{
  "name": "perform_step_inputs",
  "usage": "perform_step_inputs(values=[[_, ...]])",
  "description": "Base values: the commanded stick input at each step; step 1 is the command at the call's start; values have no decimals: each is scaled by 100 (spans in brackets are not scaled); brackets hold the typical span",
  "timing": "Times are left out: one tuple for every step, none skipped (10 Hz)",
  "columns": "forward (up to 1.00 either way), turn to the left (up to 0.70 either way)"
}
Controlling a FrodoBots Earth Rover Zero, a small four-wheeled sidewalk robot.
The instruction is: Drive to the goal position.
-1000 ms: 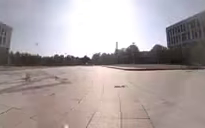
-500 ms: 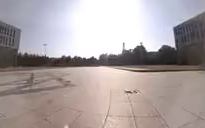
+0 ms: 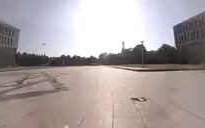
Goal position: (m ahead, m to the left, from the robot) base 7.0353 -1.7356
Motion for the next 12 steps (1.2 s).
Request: perform_step_inputs(values=[[100,0],[100,0],[100,0],[100,0],[100,0],[100,0],[100,0],[100,0],[100,0],[100,0],[100,0],[100,0]])
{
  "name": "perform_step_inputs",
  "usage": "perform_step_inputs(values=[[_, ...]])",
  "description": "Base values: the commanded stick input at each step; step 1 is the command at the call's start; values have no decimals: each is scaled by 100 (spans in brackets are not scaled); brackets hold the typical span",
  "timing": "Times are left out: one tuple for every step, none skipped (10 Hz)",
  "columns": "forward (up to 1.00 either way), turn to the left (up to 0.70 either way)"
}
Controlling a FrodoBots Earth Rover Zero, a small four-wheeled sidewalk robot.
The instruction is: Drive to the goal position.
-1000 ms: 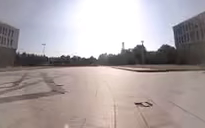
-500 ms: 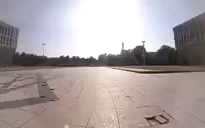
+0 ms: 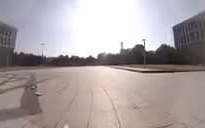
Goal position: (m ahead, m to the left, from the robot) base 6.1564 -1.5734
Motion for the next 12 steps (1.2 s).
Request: perform_step_inputs(values=[[100,0],[100,0],[100,0],[100,0],[100,0],[100,0],[100,0],[100,0],[100,0],[100,0],[100,0],[100,0]])
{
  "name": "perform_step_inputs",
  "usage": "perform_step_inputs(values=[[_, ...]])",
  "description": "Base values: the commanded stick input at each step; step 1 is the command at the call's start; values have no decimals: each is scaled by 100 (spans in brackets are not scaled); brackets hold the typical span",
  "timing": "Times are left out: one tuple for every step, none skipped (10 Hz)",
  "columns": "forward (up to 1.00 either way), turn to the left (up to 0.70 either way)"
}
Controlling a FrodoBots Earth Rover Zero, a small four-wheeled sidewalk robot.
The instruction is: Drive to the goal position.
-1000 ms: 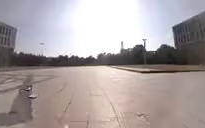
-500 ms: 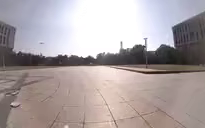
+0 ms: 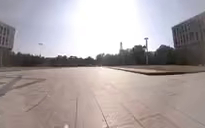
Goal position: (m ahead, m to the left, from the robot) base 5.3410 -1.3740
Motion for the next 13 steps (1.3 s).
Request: perform_step_inputs(values=[[100,0],[100,0],[100,0],[100,0],[100,0],[100,0],[100,0],[100,0],[100,0],[100,0],[100,0],[100,0],[100,0]])
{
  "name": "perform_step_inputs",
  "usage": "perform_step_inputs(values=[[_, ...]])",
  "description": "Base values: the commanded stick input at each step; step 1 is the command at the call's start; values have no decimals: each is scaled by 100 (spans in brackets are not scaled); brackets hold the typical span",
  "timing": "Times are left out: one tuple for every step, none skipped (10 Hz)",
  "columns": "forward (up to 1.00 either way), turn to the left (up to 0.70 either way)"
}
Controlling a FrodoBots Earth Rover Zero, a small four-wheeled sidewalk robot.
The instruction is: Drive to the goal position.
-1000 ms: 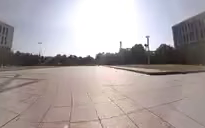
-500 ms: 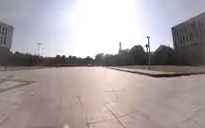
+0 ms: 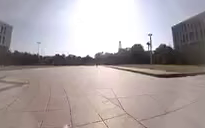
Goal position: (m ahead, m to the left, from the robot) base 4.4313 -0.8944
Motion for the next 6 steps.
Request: perform_step_inputs(values=[[100,0],[100,0],[100,0],[100,0],[100,0],[100,0]])
